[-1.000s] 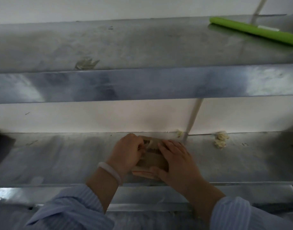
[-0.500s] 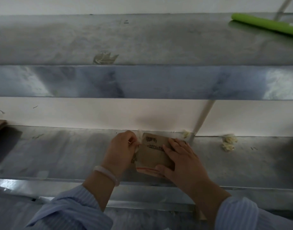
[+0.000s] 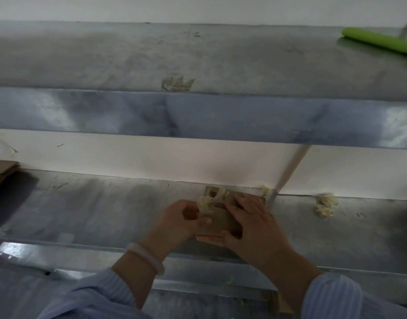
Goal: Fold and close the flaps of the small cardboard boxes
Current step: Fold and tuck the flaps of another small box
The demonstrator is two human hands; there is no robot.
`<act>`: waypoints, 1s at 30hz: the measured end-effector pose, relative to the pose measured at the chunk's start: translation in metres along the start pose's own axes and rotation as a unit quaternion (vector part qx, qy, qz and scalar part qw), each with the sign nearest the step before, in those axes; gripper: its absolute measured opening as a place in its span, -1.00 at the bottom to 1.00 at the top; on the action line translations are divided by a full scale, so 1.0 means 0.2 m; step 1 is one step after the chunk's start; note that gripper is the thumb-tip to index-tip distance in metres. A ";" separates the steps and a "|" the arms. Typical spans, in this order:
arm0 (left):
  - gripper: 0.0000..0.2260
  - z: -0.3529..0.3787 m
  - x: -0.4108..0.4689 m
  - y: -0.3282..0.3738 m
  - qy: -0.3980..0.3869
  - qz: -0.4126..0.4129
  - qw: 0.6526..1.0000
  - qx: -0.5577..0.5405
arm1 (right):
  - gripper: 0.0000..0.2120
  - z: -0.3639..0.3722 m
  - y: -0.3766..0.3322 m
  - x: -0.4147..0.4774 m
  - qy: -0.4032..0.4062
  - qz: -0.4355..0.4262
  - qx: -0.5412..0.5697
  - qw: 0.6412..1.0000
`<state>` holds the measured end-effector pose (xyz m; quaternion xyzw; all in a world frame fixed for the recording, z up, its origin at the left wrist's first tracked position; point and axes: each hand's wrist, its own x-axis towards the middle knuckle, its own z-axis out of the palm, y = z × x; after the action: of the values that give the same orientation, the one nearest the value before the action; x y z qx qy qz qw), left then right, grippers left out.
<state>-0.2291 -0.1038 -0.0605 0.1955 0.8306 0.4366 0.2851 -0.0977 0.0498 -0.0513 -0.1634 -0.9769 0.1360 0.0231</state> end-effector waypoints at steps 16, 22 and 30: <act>-0.84 0.04 -0.01 0.04 0.115 0.191 0.924 0.311 | -0.45 0.11 -0.02 -0.03 0.066 -0.003 -0.113 0.991; -0.83 0.02 0.00 0.04 0.104 0.143 0.949 0.260 | -0.45 0.12 0.00 -0.02 0.068 -0.003 -0.122 0.990; -0.80 0.01 -0.03 -0.02 0.109 0.041 0.991 0.060 | -0.45 0.13 0.01 -0.01 0.090 -0.017 -0.138 0.986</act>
<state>-0.2238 -0.1087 -0.0627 0.1971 0.8726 0.4164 0.1624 -0.0972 0.0448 -0.0776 -0.1603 -0.9828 -0.0153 0.0907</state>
